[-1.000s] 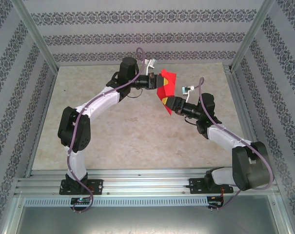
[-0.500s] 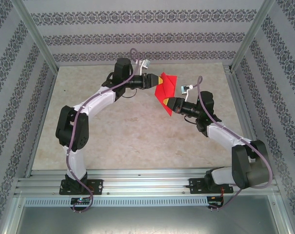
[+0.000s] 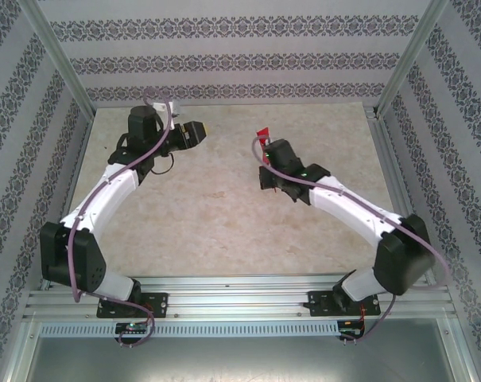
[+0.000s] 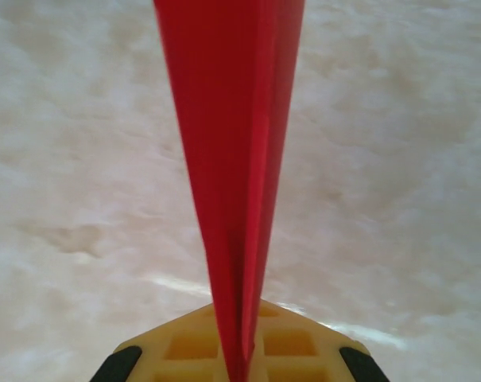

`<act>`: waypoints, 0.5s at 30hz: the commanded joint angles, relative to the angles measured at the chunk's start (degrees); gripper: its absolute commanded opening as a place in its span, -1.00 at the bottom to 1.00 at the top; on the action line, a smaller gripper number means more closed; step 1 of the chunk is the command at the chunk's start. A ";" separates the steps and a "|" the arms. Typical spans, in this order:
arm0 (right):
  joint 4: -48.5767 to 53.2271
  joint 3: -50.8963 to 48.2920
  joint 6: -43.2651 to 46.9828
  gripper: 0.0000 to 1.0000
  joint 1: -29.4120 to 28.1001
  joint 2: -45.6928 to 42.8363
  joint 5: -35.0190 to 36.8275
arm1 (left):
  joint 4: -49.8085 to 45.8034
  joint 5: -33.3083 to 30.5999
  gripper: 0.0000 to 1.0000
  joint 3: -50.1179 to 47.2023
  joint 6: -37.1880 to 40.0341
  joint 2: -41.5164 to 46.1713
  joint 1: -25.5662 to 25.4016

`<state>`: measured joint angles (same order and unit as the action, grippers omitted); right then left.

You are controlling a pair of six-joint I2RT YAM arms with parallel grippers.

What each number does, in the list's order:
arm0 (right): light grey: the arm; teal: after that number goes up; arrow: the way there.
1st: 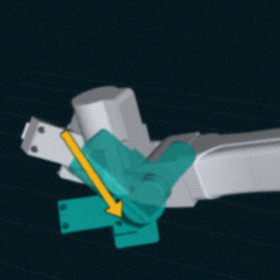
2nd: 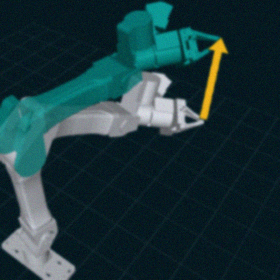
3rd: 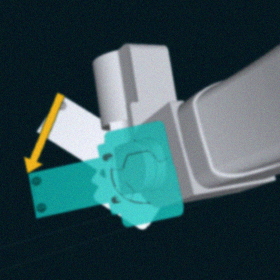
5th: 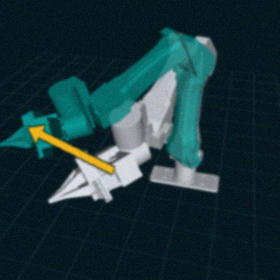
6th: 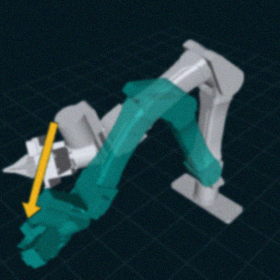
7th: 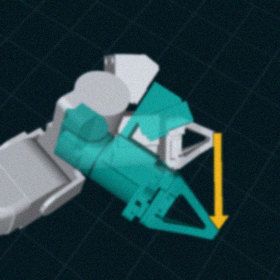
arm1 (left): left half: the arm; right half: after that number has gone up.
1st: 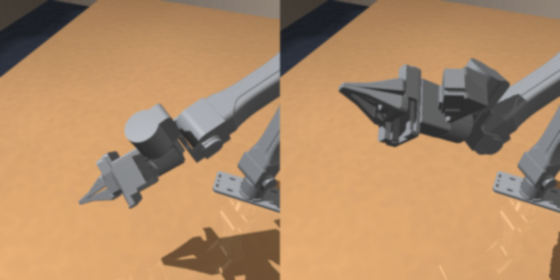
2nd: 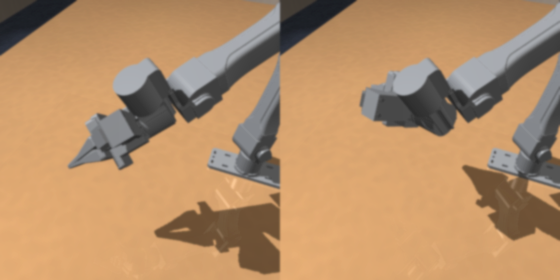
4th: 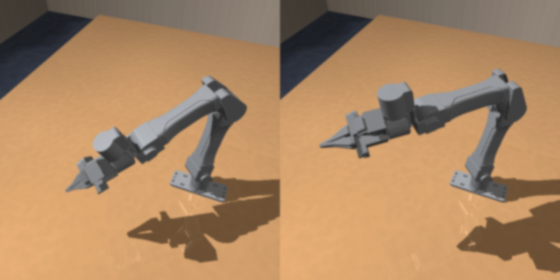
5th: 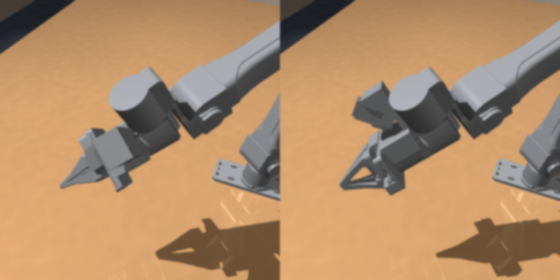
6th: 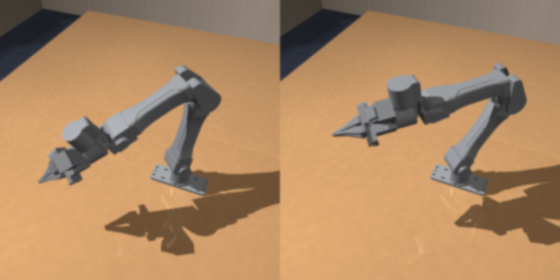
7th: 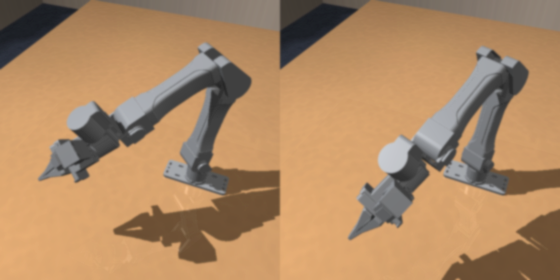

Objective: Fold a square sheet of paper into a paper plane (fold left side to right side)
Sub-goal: Turn over the paper at the center of the table.

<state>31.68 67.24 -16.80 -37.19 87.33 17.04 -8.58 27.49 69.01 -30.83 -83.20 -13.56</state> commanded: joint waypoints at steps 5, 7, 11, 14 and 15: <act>20.58 12.71 3.74 -1.00 -5.39 19.81 28.97 | -8.12 -19.41 0.38 -7.79 0.78 5.45 2.30; 22.64 16.77 4.04 -1.00 -5.78 25.52 29.82 | -9.48 -19.93 0.40 -8.59 0.75 5.75 2.79; 25.03 23.49 5.08 -0.94 -6.58 35.00 29.41 | -10.89 -20.22 0.41 -9.95 0.41 5.42 3.32; 26.97 26.78 5.05 -0.74 -7.23 37.84 25.22 | -10.58 -18.94 0.42 -10.57 0.29 4.56 3.56; 25.86 26.33 5.55 -0.64 -7.65 37.32 22.61 | -10.47 -18.36 0.42 -10.62 0.37 4.31 3.55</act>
<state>54.46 91.42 -12.10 -43.40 125.16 41.87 -18.31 9.37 58.74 -30.46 -79.29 -10.81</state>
